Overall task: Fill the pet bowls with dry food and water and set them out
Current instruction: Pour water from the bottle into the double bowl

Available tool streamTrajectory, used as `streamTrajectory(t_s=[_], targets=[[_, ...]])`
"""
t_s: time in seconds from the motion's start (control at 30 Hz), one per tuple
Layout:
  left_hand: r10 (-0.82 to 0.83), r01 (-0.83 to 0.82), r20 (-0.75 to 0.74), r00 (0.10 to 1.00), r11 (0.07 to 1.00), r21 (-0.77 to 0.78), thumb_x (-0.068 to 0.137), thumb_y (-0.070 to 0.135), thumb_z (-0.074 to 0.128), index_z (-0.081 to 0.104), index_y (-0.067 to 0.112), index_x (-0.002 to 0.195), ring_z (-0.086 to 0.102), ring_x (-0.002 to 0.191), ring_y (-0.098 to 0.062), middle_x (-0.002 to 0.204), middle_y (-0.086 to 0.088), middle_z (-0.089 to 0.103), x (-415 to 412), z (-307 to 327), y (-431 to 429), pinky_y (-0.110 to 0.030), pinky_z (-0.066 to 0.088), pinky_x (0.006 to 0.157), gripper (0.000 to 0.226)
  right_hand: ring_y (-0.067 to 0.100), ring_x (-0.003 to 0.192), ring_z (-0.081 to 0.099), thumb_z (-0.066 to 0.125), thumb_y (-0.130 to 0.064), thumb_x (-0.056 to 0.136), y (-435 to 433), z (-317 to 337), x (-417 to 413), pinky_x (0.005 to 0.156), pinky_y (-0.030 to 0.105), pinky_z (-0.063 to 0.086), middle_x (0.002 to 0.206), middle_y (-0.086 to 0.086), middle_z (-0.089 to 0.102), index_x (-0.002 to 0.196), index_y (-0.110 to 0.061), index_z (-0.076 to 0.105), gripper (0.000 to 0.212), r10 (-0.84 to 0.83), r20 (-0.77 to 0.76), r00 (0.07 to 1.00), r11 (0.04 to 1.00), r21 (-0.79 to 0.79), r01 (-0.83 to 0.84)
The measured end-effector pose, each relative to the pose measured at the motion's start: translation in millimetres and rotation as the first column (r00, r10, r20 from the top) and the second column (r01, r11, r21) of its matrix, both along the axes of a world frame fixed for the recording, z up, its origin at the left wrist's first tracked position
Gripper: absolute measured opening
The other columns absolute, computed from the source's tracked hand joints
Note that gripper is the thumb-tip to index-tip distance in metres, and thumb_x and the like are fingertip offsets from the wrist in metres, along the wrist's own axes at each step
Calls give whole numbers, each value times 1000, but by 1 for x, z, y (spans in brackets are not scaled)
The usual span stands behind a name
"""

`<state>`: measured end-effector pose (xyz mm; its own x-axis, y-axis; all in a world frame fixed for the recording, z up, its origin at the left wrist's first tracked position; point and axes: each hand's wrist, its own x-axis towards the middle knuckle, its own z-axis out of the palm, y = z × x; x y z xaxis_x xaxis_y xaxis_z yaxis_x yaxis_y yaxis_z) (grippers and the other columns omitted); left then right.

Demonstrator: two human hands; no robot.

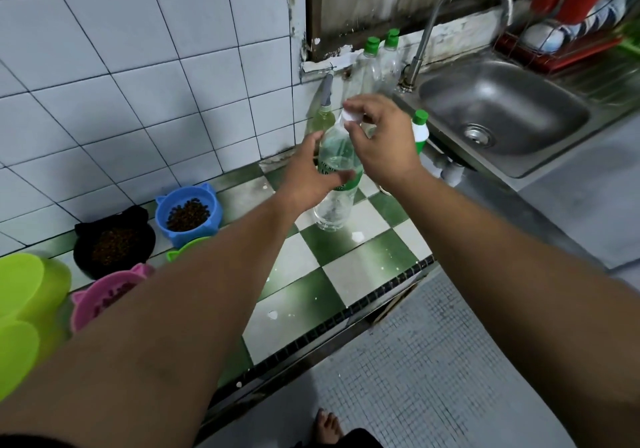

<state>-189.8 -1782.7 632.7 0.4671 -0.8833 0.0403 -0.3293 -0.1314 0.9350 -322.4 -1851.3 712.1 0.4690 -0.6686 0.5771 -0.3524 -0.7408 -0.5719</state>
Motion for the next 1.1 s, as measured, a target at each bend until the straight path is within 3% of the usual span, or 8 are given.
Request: streamTrajectory(t_s=[0.2,0.33,0.47,0.63,0.73,0.9,1.0,1.1], targets=[[51,-52,44,998,998,23,59,28,97,46,29,134,65,106,-13,121,8,64,-10,5,-9,-39,55,96,90,4,99,61,66,-10,88,-13,0,1,90,9,46,115,2,70,115,-9,72,27,-2,24,1000,998,64,0],[67,-70,68,995,996,50,58,26,97,43,30,135,65,106,-14,121,8,63,-13,4,-9,-40,55,97,94,7,94,66,69,-17,87,-19,0,2,88,20,54,110,-1,70,110,-12,74,24,27,3,1000,993,111,-27],[76,-81,61,995,993,83,55,32,96,40,32,135,65,108,-15,121,9,65,-10,-1,-5,-42,54,99,97,7,83,65,74,-26,85,-20,2,4,82,22,55,101,-3,70,107,-14,74,25,45,-33,998,986,162,-39],[77,-88,98,992,989,117,54,42,95,40,34,135,65,109,-18,123,9,65,-10,0,0,-44,56,96,99,7,63,50,90,-32,67,-12,-6,7,61,25,49,74,-4,59,87,-21,62,36,-68,120,990,933,359,20],[79,-91,104,991,988,124,60,39,96,40,32,136,64,111,-19,121,10,63,-11,2,0,-43,55,96,95,6,64,49,93,-34,62,-8,-11,11,64,31,53,74,-9,53,95,-24,59,48,-107,151,983,907,420,34],[72,-84,94,993,987,136,59,36,96,42,32,135,65,107,-18,120,9,66,-10,2,-2,-44,56,95,93,13,80,60,92,-26,64,-5,-17,12,77,31,56,99,7,64,95,-22,65,41,-102,179,978,926,377,28],[78,-93,103,992,985,145,56,39,95,42,36,130,66,105,-17,118,11,67,-10,1,-1,-44,56,93,91,17,79,61,92,-27,62,-6,-20,13,76,37,57,96,13,66,86,-23,58,42,-128,190,973,911,410,40],[74,-90,112,991,985,150,56,38,94,42,36,129,66,105,-19,117,10,67,-9,0,-1,-44,57,93,89,13,79,56,90,-24,67,-7,-20,14,77,34,56,97,14,63,95,-19,58,43,-93,195,976,901,433,-1]])
